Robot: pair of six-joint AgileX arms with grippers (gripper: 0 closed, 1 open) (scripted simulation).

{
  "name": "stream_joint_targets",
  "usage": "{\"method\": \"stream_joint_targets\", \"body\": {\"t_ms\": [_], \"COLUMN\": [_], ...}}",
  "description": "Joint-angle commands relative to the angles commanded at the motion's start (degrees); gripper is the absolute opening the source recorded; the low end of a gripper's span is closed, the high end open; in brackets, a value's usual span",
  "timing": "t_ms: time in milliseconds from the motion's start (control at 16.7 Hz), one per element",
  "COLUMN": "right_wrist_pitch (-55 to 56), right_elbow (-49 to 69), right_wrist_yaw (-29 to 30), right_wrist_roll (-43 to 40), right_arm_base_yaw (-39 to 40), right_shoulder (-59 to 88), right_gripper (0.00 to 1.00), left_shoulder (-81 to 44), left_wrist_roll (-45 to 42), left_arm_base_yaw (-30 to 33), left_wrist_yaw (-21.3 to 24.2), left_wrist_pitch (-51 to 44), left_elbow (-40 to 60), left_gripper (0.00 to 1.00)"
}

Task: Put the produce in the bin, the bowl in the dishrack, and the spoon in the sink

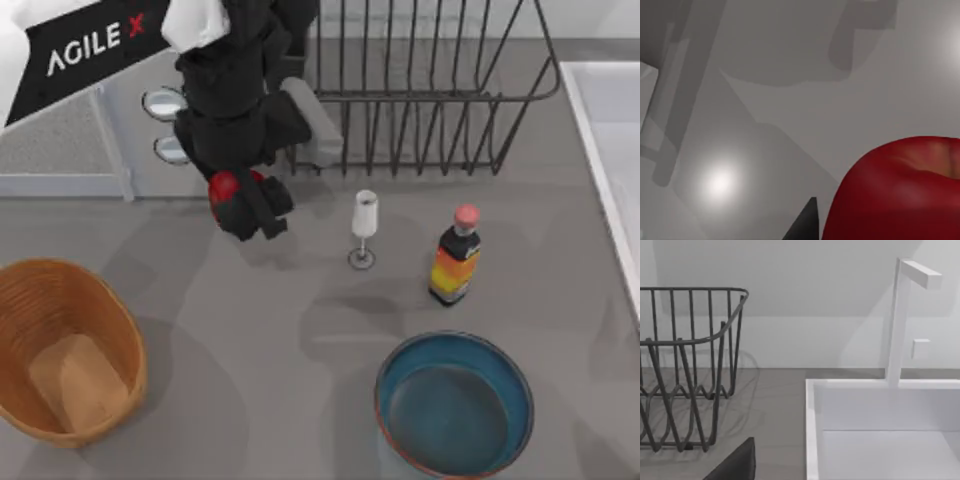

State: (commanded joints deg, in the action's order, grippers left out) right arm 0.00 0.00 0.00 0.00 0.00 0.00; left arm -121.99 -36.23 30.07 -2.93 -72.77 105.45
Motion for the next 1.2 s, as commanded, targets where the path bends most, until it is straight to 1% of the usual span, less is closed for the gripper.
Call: {"method": "stream_joint_targets", "body": {"t_ms": [180, 420, 1200], "right_wrist_pitch": [0.00, 0.00, 0.00], "right_elbow": [0.00, 0.00, 0.00], "right_wrist_yaw": [0.00, 0.00, 0.00], "right_wrist_roll": [0.00, 0.00, 0.00], "right_arm_base_yaw": [0.00, 0.00, 0.00], "right_shoulder": [0.00, 0.00, 0.00], "right_gripper": [1.00, 1.00, 1.00], "left_shoulder": [0.58, 1.97, 10.48], "left_wrist_roll": [-9.90, -26.21, -86.70], "left_arm_base_yaw": [0.31, -0.05, -2.09], "left_wrist_yaw": [-1.38, -3.82, -12.97], "left_wrist_pitch": [-2.29, -6.00, -18.08], "left_elbow": [-0.61, -1.88, -9.59], "left_gripper": [0.00, 0.00, 0.00]}}
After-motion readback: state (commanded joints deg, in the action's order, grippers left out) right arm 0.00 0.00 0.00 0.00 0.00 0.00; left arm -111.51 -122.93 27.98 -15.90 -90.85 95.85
